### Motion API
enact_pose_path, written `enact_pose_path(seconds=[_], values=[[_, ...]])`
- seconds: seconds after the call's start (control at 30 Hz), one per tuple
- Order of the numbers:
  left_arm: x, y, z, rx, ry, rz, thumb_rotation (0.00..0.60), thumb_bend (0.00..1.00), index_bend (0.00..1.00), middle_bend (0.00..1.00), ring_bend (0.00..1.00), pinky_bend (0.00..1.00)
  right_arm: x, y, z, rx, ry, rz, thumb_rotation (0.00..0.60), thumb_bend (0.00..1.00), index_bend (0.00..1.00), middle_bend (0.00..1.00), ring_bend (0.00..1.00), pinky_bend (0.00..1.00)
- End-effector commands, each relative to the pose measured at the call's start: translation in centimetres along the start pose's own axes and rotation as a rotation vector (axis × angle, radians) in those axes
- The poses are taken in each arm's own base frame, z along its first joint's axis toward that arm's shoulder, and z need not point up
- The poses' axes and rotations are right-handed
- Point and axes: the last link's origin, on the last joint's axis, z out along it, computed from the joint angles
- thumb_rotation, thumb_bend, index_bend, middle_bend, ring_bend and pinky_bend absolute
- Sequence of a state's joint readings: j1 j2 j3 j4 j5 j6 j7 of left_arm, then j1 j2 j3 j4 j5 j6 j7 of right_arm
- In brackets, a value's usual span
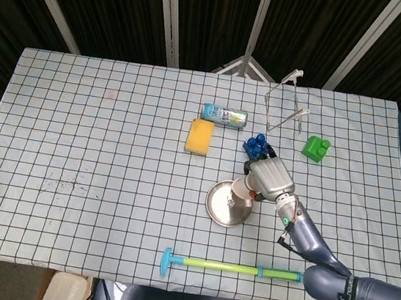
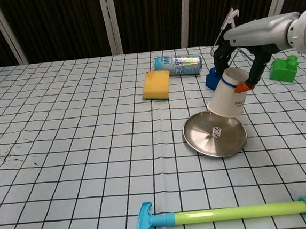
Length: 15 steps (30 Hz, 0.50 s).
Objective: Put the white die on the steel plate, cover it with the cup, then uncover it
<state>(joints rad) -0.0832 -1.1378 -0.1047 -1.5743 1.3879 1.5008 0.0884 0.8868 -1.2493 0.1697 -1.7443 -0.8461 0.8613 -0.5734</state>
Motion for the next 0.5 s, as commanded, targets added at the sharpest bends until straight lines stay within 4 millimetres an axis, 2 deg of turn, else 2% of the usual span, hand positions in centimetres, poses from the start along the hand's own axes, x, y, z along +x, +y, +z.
enact_pose_path(seconds=[0.03, 0.2, 0.5], values=[[0.0, -0.1, 0.1, 0.003, 0.0, -0.003, 0.6, 0.6, 0.2, 0.0, 0.0, 0.03, 0.6, -1.9, -0.7, 0.027, 0.027, -0.03, 0.6, 0.36, 0.58, 0.45, 0.23, 0.04], [0.0, -0.1, 0.1, -0.002, -0.003, -0.002, 0.6, 0.6, 0.2, 0.0, 0.0, 0.03, 0.2, -3.1, -1.3, 0.039, 0.065, -0.046, 0.6, 0.36, 0.58, 0.45, 0.23, 0.04], [-0.2, 0.1, 0.1, -0.004, -0.006, 0.008, 0.6, 0.6, 0.2, 0.0, 0.0, 0.03, -2.2, -2.4, -2.0, 0.023, 0.128, -0.066, 0.6, 0.36, 0.58, 0.45, 0.24, 0.04]])
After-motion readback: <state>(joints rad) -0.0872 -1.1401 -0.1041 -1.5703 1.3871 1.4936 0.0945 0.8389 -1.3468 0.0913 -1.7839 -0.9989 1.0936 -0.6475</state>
